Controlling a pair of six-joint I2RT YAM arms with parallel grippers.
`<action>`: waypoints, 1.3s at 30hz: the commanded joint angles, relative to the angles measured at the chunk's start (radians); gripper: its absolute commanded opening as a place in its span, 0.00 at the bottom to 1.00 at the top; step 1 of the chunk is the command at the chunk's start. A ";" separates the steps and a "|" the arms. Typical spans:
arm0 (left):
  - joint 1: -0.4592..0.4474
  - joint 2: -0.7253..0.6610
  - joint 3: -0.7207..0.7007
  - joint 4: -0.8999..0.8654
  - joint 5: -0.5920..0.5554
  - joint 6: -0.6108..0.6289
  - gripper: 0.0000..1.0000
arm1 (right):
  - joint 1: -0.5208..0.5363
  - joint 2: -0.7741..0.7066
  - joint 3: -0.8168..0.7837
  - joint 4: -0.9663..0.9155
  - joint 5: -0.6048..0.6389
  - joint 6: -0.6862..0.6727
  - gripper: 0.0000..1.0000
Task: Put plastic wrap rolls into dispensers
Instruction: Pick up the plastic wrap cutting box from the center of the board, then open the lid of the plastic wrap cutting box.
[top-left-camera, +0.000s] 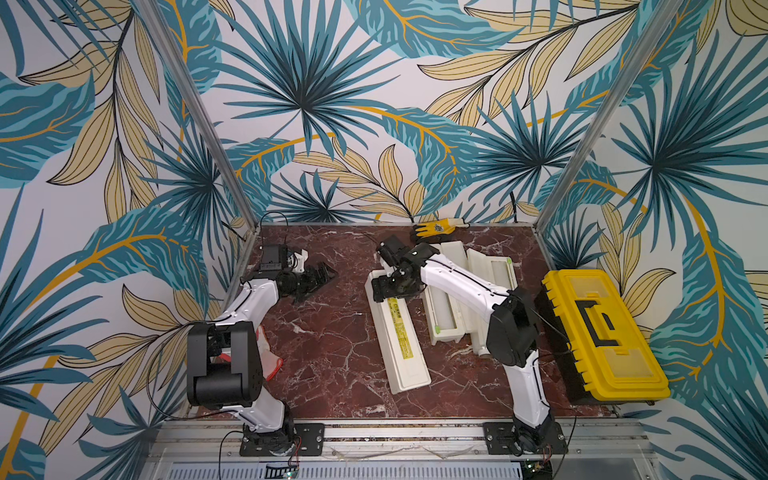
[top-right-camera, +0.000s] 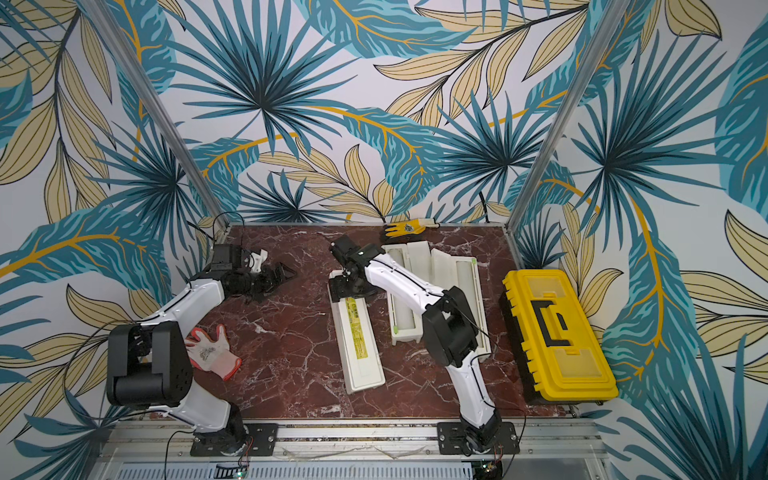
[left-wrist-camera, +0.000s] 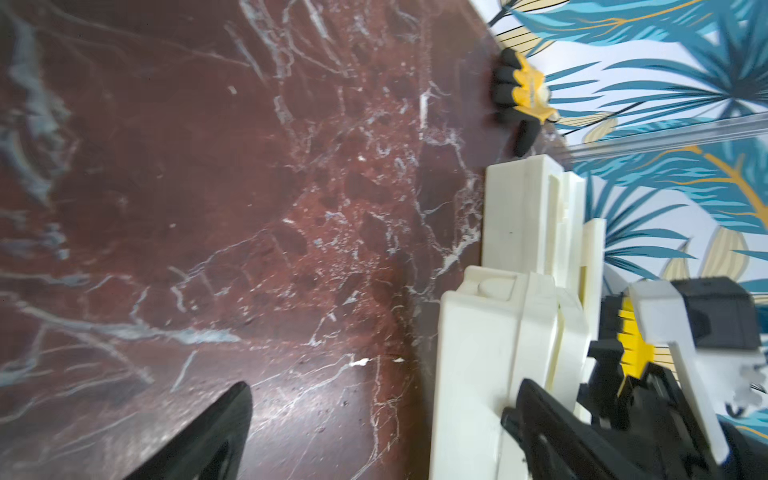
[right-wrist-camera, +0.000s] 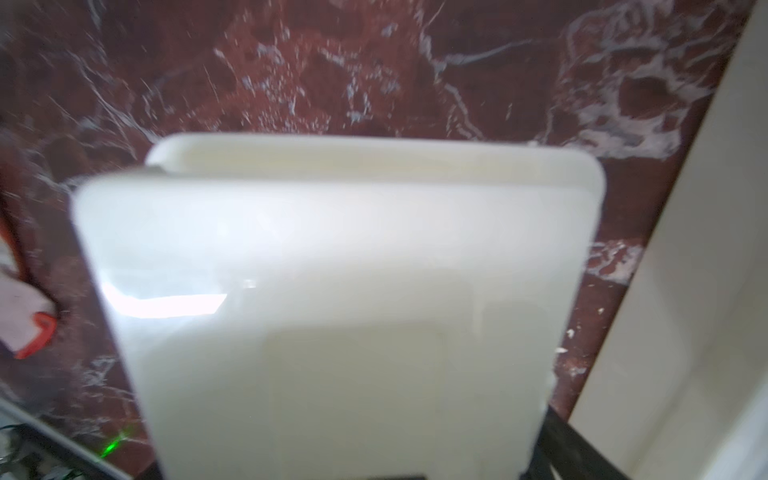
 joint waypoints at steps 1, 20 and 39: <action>-0.019 0.000 -0.035 0.142 0.143 -0.022 1.00 | -0.053 -0.049 -0.063 0.129 -0.160 -0.042 0.71; -0.198 0.096 -0.052 0.529 0.427 -0.009 1.00 | -0.252 -0.208 -0.310 0.535 -0.751 -0.095 0.67; -0.285 0.165 0.040 0.666 0.519 -0.056 1.00 | -0.259 -0.114 -0.293 0.787 -1.085 0.042 0.68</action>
